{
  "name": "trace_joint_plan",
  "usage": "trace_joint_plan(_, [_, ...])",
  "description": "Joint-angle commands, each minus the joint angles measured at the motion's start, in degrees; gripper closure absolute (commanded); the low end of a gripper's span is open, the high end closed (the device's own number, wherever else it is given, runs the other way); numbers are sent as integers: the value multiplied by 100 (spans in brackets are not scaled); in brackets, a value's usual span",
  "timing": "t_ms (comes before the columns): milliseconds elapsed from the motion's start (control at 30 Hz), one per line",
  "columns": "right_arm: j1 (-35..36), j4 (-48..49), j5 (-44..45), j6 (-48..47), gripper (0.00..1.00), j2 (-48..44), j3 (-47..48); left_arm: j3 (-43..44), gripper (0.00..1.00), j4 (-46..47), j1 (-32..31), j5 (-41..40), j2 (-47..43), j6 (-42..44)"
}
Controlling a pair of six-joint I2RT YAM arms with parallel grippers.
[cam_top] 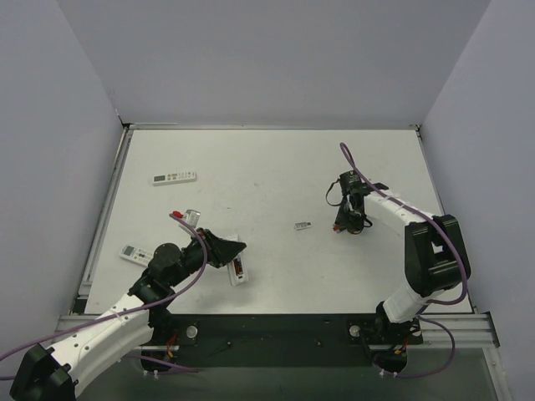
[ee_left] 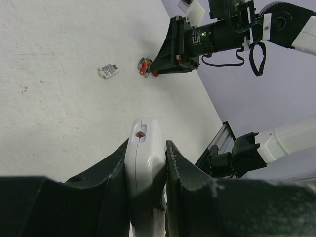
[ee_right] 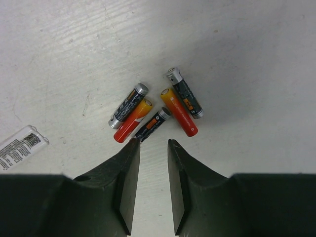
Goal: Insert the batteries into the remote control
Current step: Pick up the battery from the center of the board.
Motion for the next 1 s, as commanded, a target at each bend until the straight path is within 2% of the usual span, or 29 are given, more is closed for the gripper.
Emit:
trace_joint_plan(0, [31,48,355,446,74,-47,-78,76,100,331,52,77,-88,-5])
trace_joint_plan(333, [49,180,294,508,75,173,-113,50,100,323,69,104,-141,-32])
trace_joint_plan(967, [101,197,215,455,82,138,-464,50,100,358,104,139,-123,-58])
